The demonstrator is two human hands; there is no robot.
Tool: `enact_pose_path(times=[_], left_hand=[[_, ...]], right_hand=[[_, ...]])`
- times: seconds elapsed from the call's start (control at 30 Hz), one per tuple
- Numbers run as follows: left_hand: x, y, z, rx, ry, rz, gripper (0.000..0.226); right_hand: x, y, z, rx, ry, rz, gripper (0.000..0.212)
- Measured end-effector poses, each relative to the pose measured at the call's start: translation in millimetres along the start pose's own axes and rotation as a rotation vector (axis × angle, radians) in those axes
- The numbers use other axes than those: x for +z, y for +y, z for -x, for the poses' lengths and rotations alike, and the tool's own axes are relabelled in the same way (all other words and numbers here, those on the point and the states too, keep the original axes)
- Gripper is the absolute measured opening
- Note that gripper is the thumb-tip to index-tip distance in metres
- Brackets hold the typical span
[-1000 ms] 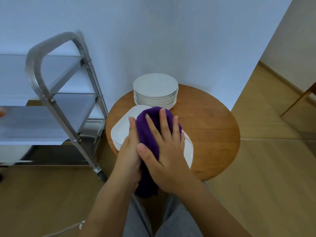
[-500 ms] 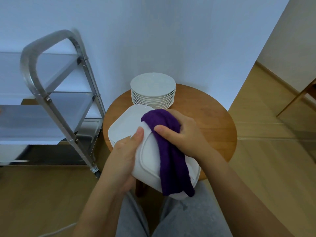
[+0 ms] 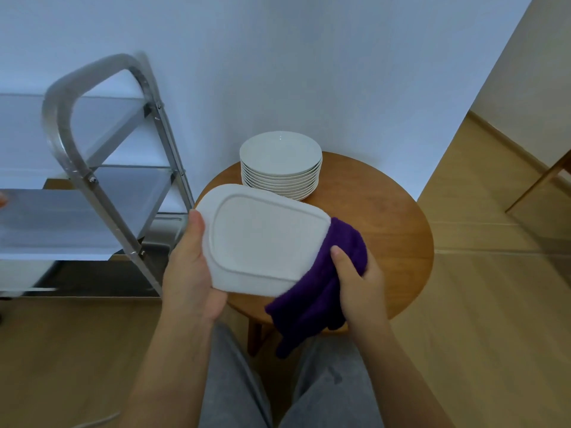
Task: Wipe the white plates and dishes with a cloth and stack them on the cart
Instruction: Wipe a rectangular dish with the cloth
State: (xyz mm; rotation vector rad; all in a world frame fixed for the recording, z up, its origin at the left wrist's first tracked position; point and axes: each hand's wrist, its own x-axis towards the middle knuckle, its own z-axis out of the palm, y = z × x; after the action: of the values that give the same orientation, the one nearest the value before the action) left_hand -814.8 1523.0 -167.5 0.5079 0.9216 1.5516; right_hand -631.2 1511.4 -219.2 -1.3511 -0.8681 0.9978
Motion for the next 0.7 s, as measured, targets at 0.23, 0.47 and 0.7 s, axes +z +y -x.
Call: enact_pose_path(times=[0.23,0.47,0.7], left_hand=[[4.6,-7.0,-8.3,0.504,-0.017,-0.687,0.033],[-4.5,-26.9,-45.9,1.044,-0.576,-1.543,0.05],[-33.7,-21.8,-74.6,0.962,-0.668,-1.821,0.07]], right_hand=[[-4.9,8.4,-16.4,-0.024,0.117,0.19,0.044],[-6.0,22.3,-53.3,-0.095,0.165,0.439,0.057],[2.0,39.6,-72.5,-0.05,0.18,0.54,0.06]])
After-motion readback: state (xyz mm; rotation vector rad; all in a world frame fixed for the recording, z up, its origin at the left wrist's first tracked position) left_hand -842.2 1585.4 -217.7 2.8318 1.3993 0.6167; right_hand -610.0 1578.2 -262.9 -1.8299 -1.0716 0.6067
